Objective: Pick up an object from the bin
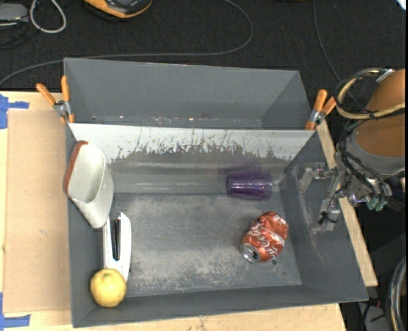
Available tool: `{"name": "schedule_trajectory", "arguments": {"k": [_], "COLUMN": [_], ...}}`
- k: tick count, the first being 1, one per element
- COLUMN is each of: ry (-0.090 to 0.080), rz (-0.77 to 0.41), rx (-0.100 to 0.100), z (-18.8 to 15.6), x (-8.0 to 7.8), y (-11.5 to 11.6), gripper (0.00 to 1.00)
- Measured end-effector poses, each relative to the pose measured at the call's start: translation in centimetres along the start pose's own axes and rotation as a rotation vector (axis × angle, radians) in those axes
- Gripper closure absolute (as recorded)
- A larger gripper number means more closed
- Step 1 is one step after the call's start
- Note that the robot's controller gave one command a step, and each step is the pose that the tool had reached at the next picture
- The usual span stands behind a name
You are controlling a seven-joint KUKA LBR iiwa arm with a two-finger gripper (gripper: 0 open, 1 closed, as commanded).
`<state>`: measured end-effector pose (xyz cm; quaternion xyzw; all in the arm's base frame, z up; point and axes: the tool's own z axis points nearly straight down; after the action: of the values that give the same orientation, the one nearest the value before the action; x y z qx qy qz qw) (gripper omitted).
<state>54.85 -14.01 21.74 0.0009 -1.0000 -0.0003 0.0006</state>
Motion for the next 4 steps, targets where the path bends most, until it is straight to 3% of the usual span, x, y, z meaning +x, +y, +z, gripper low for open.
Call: {"name": "schedule_trajectory", "arguments": {"k": [1, 2, 3, 4], "ry": [0.001, -0.011, 0.012, -0.007], "rz": [-0.220, -0.304, -0.597, -0.758], "rx": [-0.001, 0.004, -0.009, 0.004], "z": [13.1, 6.5, 12.0, 14.8], "x": [-1.4, -1.7, 0.9, -1.1], "y": [0.6, 0.7, 3.6, 1.9], "gripper": [0.00, 0.00, 0.00, 0.00]}}
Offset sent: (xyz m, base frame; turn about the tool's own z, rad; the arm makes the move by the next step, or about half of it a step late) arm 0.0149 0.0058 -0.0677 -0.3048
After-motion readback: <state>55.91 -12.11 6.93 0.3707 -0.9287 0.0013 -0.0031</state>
